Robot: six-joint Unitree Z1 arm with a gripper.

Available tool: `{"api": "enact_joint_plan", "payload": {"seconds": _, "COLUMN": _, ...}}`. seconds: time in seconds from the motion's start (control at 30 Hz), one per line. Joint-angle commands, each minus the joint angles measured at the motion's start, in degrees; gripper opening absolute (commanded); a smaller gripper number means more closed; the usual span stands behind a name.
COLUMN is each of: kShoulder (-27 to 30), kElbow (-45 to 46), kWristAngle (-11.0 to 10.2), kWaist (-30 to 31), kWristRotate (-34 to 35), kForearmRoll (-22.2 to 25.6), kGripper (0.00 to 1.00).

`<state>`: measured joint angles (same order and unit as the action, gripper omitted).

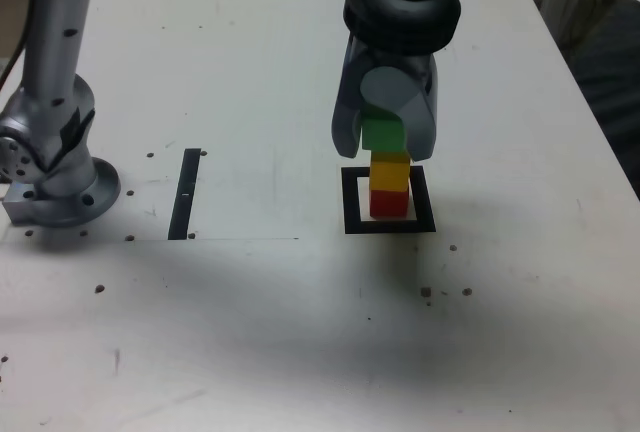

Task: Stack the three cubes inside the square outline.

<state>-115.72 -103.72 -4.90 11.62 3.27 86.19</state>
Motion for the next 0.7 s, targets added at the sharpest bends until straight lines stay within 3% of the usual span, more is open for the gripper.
{"api": "enact_joint_plan", "payload": {"seconds": 0.0, "kShoulder": 0.1, "kElbow": 0.1, "kWristAngle": 0.1, "kWaist": -0.6, "kWristRotate": -0.6, "kForearmRoll": -0.1, "kGripper": 0.28}}
{"api": "enact_joint_plan", "payload": {"seconds": 0.67, "kShoulder": -2.7, "kElbow": 0.5, "kWristAngle": 1.2, "kWaist": -2.7, "kWristRotate": -3.1, "kForearmRoll": -2.4, "kGripper": 0.28}}
